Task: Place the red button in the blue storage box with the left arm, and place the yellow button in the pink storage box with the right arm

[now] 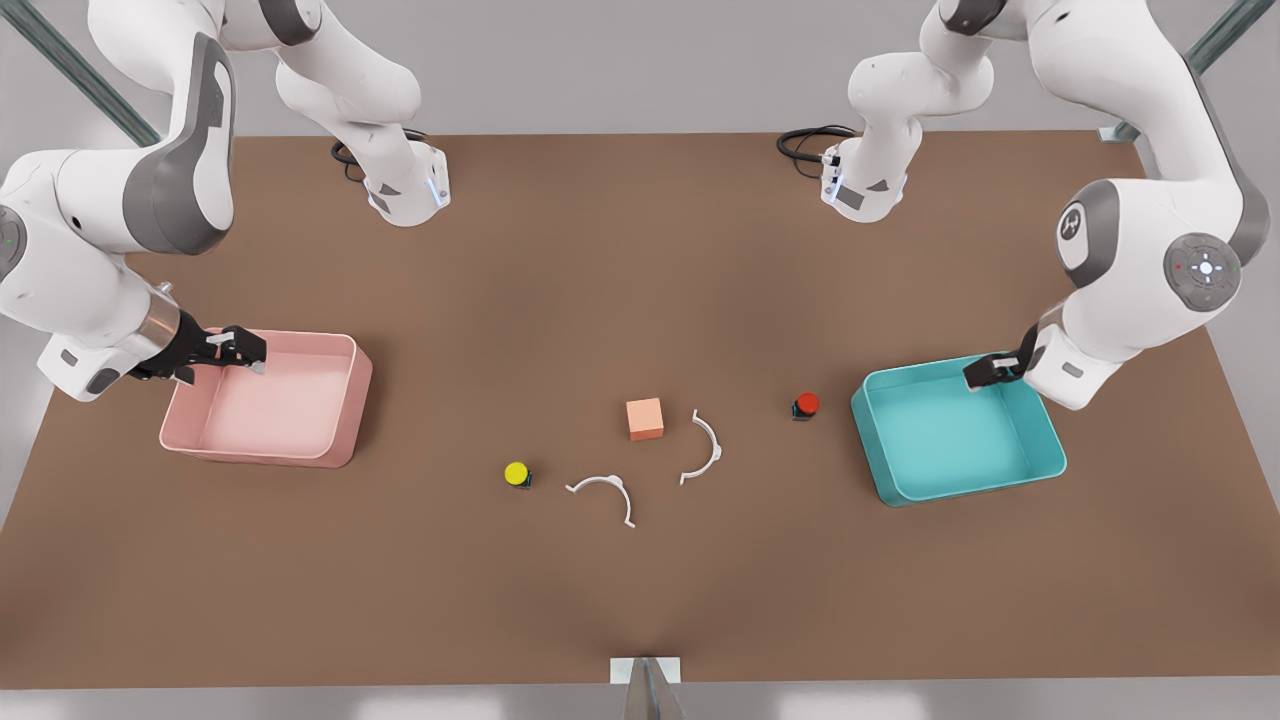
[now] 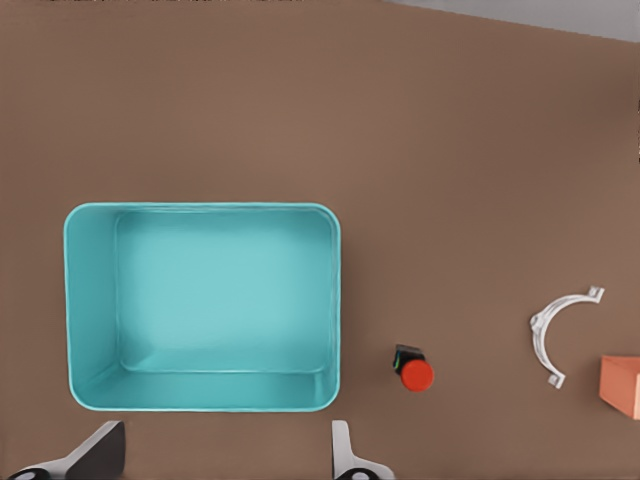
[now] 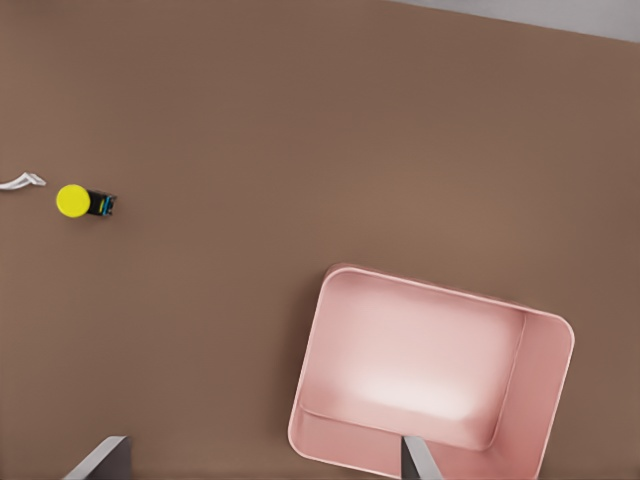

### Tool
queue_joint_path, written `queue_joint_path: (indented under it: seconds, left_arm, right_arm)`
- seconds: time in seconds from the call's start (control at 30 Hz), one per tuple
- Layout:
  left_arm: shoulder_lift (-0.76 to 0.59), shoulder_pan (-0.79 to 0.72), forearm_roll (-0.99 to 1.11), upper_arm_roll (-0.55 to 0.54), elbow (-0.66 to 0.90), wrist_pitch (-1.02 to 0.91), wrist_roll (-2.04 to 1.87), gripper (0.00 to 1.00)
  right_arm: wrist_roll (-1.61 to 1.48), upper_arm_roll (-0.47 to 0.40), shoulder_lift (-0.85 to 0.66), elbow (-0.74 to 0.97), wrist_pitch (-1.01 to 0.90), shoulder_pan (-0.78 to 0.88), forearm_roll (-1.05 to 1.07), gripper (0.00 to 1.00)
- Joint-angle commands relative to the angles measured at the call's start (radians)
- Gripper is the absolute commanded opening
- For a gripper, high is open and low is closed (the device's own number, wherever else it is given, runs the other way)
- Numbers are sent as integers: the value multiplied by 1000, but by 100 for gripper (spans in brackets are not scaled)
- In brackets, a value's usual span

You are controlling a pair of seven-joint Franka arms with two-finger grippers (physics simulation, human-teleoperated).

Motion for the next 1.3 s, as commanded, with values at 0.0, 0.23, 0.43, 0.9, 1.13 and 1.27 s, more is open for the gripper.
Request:
queue_joint_path:
  seconds: [0.0,0.23,0.43,0.9,1.13,1.27]
  left_arm:
    - [0,-2,4,-2,1,19,201,100]
    - [133,-247,-13,-29,-51,256,148,100]
    - [100,-266,-16,-29,-388,638,144,100]
    - [192,-269,-21,-29,-686,1083,144,100]
    - [205,-269,-21,-28,-735,1080,146,100]
    - [204,-269,-19,-29,-734,1082,148,70]
  right_arm:
    - [33,1,-1,0,0,0,0,100]
    - [128,1,204,19,218,119,-2,100]
    - [210,-1,396,88,358,276,-3,100]
    - [406,-1,579,-116,847,420,-6,100]
    - [403,-10,609,-127,904,420,-31,100]
    - [403,-10,614,-138,919,418,-31,78]
